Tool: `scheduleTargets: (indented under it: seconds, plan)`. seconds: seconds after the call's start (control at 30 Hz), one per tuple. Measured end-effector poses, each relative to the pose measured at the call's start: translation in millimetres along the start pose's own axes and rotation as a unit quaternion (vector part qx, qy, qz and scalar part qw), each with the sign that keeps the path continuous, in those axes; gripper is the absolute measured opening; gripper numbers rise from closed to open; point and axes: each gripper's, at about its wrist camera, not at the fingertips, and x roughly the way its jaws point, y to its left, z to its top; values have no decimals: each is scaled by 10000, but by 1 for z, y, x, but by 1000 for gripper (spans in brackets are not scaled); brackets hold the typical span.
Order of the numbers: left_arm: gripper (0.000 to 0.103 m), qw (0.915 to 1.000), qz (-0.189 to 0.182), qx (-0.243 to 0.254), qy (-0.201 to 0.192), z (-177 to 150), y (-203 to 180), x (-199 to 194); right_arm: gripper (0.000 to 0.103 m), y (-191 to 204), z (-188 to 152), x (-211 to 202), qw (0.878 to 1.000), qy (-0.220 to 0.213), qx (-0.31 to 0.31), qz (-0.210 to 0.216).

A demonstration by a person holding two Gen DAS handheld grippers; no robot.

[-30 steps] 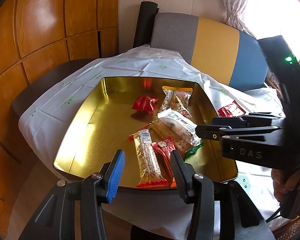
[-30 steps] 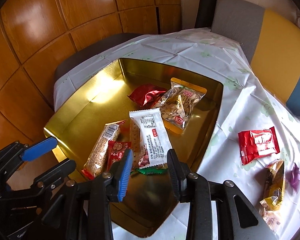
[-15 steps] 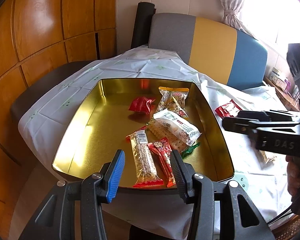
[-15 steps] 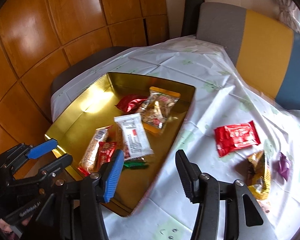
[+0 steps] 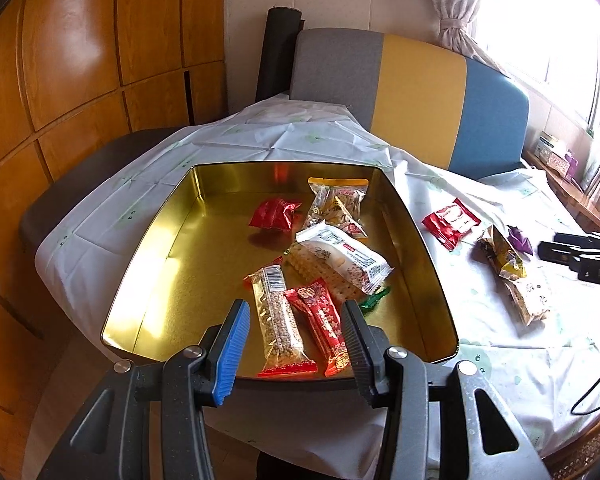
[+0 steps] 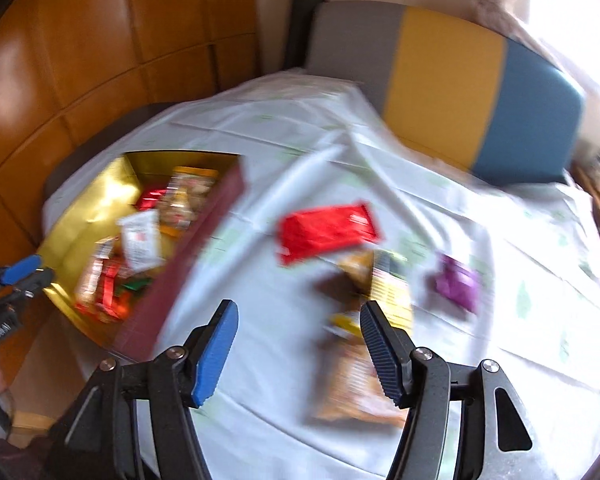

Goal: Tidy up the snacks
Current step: 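Move both grippers back from the tray to the snacks on the cloth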

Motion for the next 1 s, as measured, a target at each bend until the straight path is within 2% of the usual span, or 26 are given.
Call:
scheduleTargets:
  seconds: [0.13, 0.27, 0.37, 0.43, 0.5, 0.53, 0.6, 0.73, 1.0]
  plan:
    - [48, 10000, -29, 62, 23, -1, -5, 1, 65, -52, -14, -6, 9979, 113, 367, -522]
    - [48, 9998, -73, 168, 40, -1, -12, 1, 65, -107, -27, -7, 9892, 339, 818, -1167]
    - [48, 9995, -93, 311, 8, 1, -20, -1, 65, -143, -42, -6, 9803, 394, 1282, -1451]
    - [48, 9990, -118, 440, -8, 2, -27, -3, 65, -164, -56, -4, 9726, 421, 1760, -1463]
    - [48, 9984, -159, 547, -7, 3, -35, -4, 65, -180, -64, 3, 9625, 722, 2116, -1536]
    - [48, 9979, -204, 613, -3, 4, -40, -5, 65, -186, -65, 3, 9588, 725, 2242, -1585]
    - [48, 9968, -311, 734, -8, 6, -50, -6, 65, -193, -66, 1, 9576, 653, 2342, -1546]
    - [48, 9920, -628, 1092, 17, 10, -81, -8, 76, -190, -63, 2, 9580, 694, 2286, -1585]
    - [48, 9695, -1519, 1874, 430, 5, -150, 5, 78, -187, -61, -3, 9583, 554, 2338, -1545]
